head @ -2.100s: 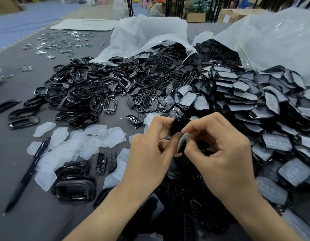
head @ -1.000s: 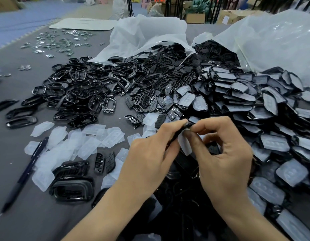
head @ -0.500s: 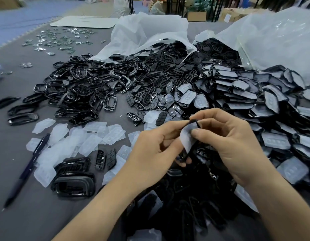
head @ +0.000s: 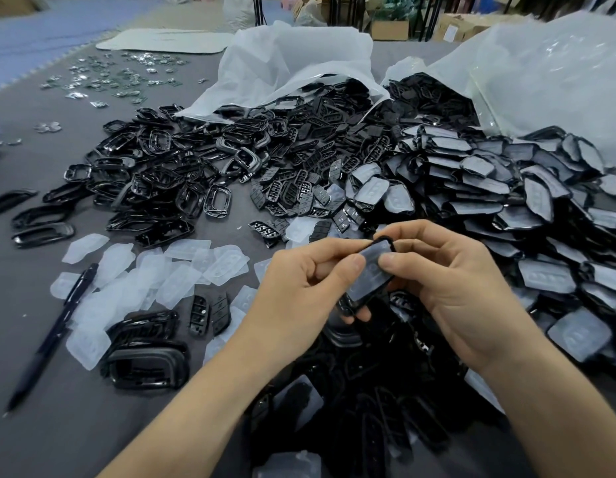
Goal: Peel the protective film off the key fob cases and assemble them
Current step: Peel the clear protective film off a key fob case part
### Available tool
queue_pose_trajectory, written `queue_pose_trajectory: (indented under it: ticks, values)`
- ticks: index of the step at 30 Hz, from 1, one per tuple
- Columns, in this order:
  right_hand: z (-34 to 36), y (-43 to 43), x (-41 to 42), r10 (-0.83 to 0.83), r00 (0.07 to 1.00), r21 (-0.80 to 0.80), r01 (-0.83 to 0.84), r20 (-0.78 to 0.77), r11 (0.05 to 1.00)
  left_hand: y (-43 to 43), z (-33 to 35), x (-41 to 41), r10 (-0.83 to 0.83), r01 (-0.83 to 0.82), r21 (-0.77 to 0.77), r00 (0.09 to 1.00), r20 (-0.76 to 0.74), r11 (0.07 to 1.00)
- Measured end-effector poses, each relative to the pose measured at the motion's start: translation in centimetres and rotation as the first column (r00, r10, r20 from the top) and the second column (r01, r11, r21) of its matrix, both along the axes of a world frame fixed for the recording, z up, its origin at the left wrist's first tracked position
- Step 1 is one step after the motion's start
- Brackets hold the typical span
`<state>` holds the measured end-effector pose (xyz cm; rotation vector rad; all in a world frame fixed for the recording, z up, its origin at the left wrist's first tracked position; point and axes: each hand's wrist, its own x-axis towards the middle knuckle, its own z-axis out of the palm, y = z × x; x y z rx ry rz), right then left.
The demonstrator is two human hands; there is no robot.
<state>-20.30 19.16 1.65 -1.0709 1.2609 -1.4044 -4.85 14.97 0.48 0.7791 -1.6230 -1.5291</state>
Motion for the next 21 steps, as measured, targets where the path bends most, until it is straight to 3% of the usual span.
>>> queue_pose_trajectory:
  ticks: [12, 21]
  values:
    - [-0.45, -0.16, -0.14, -0.005, 1.000, -0.001, 0.005, 0.010, 1.000, 0.08, 0.26, -0.08, -0.014, 0.017, 0.105, 1.000, -0.025, 0.994]
    - [-0.60, -0.17, 0.25, -0.051, 0.996, -0.067, 0.046, -0.075, 0.997, 0.13, 0.21, -0.10, -0.019, 0.019, 0.014, 1.000, 0.003, 1.000]
